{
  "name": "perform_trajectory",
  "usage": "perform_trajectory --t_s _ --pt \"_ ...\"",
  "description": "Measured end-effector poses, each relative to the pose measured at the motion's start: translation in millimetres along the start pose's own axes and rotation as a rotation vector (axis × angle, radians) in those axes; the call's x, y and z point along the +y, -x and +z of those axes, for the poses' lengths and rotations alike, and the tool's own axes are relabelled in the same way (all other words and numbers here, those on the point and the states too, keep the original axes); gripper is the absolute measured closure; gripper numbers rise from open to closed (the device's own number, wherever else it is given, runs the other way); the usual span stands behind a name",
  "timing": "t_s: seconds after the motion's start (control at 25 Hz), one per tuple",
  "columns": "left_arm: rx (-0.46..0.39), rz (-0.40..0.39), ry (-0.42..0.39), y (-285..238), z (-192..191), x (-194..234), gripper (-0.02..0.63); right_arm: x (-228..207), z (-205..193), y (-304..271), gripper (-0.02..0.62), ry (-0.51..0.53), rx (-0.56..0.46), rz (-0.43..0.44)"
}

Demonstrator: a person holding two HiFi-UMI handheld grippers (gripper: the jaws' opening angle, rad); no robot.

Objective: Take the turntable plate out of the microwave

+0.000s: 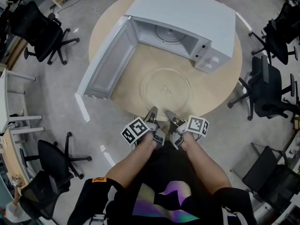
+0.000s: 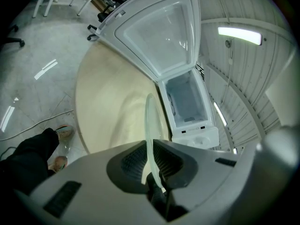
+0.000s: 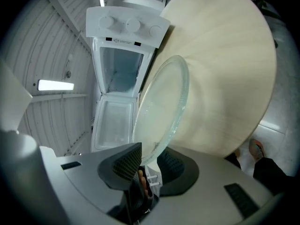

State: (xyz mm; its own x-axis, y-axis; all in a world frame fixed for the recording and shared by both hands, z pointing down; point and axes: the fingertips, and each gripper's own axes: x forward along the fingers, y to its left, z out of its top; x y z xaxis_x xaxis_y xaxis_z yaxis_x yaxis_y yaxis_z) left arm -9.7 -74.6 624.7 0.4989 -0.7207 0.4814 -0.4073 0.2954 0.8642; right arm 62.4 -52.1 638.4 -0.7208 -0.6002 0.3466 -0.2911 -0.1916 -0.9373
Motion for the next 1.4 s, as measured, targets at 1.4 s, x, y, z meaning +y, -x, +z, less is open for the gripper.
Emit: perform_trajectory --t_s 1.4 --pt "0.352 -0.115 -0.14 -6.1 -43.9 29.7 0.509 -33.5 -20.6 26.8 0.508 0.089 0.051 -0.114"
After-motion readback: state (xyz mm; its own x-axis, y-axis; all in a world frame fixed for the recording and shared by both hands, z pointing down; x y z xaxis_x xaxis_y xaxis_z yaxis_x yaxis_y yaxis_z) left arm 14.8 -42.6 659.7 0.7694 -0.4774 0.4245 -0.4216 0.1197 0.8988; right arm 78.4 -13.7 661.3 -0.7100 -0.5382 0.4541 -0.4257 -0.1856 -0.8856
